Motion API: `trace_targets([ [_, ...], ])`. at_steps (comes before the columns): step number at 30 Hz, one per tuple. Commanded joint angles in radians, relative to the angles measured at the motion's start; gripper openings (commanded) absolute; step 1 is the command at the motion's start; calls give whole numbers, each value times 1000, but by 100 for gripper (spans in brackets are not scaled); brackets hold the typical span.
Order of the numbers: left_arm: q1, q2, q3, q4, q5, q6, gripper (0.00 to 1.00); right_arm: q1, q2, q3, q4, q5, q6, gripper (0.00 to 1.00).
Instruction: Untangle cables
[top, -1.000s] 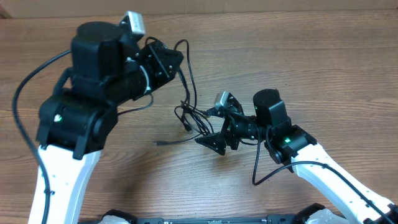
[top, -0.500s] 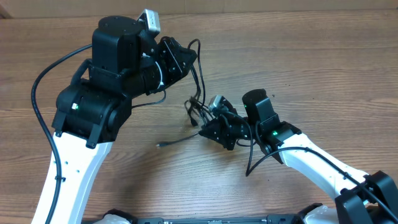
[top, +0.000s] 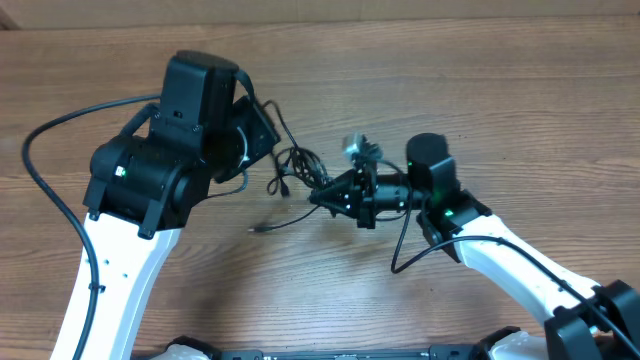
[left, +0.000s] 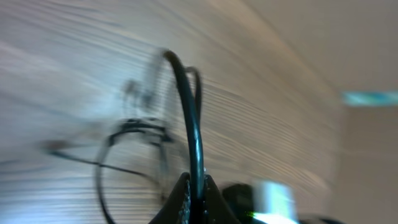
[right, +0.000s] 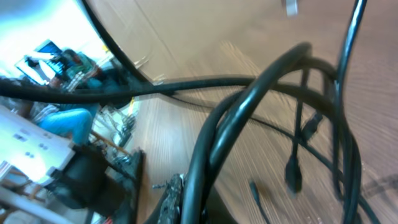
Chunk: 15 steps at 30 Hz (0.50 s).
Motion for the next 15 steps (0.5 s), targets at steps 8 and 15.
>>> trace_targets([
  [8, -8, 51, 1, -209, -336, 23, 4, -94, -137, 14, 543, -208, 544, 4],
  [15, -8, 158, 1, -242, -335, 23, 4, -181, -142, 14, 867, -222, 845, 4],
])
